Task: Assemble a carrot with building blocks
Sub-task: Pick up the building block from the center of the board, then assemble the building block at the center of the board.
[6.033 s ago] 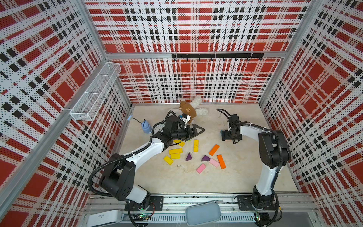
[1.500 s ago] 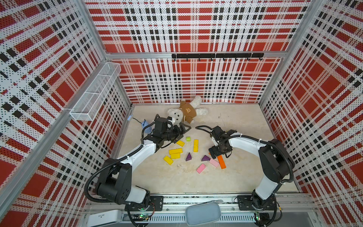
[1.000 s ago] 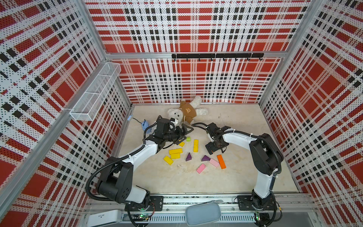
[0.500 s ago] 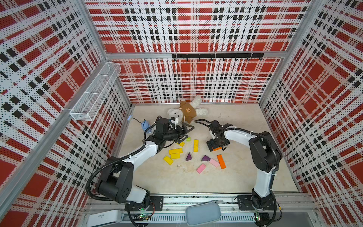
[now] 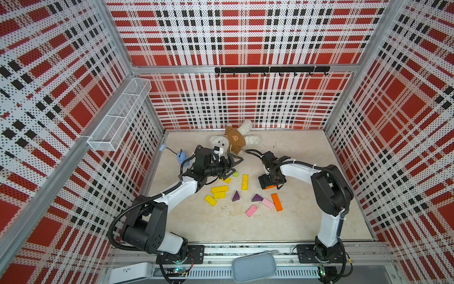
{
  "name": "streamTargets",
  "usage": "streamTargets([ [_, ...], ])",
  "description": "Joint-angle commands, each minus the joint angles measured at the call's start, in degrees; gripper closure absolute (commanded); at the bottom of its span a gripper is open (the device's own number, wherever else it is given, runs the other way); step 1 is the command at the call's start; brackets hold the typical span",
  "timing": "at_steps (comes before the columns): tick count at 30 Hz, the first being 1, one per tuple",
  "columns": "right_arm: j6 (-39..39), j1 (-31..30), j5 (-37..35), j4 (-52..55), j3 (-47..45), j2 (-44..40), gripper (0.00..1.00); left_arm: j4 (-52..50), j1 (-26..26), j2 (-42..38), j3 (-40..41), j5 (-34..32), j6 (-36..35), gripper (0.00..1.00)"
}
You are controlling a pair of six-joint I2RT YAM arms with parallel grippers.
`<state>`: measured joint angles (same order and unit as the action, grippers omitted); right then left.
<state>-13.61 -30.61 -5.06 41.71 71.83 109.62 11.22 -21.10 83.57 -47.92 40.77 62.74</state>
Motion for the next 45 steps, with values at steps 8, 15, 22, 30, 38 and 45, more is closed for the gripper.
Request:
streamTargets([
  [8, -0.19, 2.61, -4.79, -0.14, -1.34, -3.87, 0.15, 2.19, -0.52, 0.28, 0.49, 1.41, 1.24, 0.01],
  [15, 1.11, 9.3, -4.83, 0.01, -2.95, -7.48, 0.15, 2.21, -0.79, 0.33, 0.38, 1.41, 1.22, 0.01],
  [22, 2.84, 14.35, -2.41, -1.15, -3.22, -7.49, 0.14, 2.22, -1.22, 0.45, 0.37, 1.42, 1.24, 0.01],
  [30, 3.92, 15.62, -0.69, -3.66, -1.63, -4.56, 0.14, 2.28, -2.96, 0.72, 0.21, 1.65, 0.88, 0.01],
  [38, 4.17, 15.77, -0.16, -4.69, -1.54, -1.97, 0.14, 2.31, -4.07, 0.97, -0.59, 2.71, 0.03, 0.01],
  [45, 4.22, 16.63, -0.12, -4.93, -1.61, -1.47, 0.13, 2.45, -4.12, 1.37, -0.55, 2.77, 0.19, 0.01],
])
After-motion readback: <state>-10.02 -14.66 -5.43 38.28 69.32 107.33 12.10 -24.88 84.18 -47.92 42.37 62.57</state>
